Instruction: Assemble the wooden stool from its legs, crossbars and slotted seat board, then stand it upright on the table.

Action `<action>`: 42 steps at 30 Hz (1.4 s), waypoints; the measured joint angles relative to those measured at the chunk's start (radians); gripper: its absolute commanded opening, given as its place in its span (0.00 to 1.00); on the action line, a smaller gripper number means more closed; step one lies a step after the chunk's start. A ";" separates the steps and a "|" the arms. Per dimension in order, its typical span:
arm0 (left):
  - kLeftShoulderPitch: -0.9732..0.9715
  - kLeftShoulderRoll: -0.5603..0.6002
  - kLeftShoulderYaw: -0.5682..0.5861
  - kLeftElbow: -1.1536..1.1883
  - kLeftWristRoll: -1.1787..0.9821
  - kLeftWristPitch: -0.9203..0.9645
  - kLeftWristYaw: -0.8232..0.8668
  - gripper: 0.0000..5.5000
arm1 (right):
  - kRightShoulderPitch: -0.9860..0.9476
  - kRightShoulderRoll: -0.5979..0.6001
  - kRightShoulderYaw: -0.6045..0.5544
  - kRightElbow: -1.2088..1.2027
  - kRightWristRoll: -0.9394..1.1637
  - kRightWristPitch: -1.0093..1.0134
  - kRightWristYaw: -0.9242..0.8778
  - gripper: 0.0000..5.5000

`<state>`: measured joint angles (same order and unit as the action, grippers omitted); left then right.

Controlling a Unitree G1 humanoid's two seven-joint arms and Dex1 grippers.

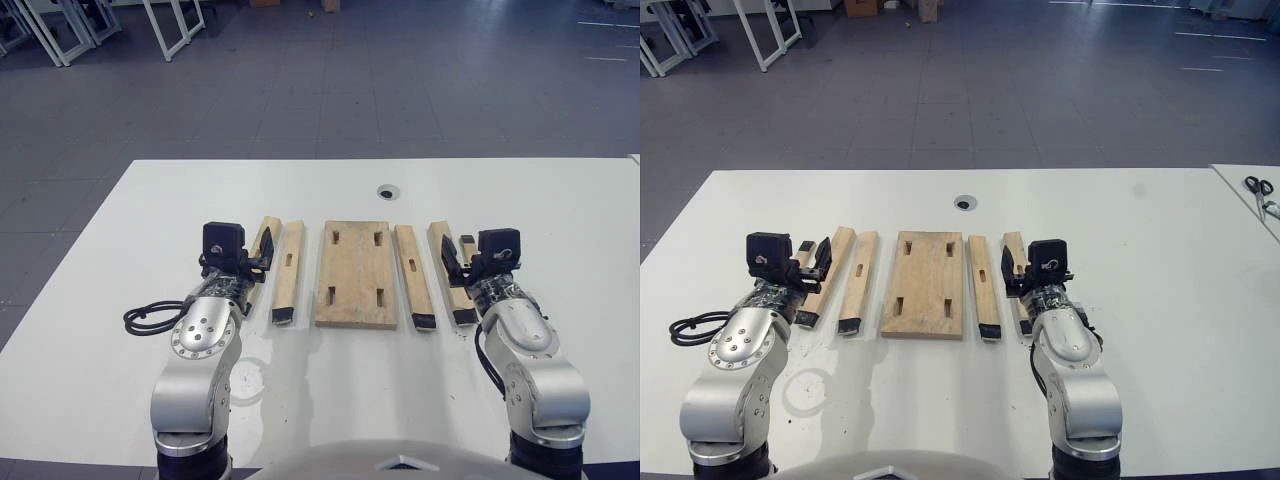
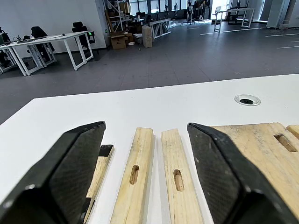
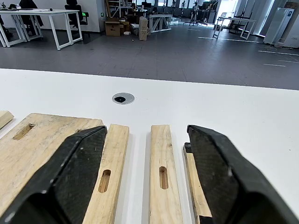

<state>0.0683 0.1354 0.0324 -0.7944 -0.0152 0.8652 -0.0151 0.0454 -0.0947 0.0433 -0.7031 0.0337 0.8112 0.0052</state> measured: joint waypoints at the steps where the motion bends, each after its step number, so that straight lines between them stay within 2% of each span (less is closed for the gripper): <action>1: 0.000 0.000 0.000 0.000 0.000 0.000 0.000 0.59 | -0.001 0.002 0.002 0.001 0.000 0.000 -0.002 0.57; 42: 0.008 -0.018 -0.029 -0.006 0.020 0.000 0.002 0.59 | -0.019 -0.003 -0.003 0.015 0.000 0.000 0.004 0.57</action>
<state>0.0763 0.1176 0.0029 -0.8000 0.0051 0.8651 -0.0131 0.0266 -0.0977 0.0402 -0.6878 0.0340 0.8107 0.0089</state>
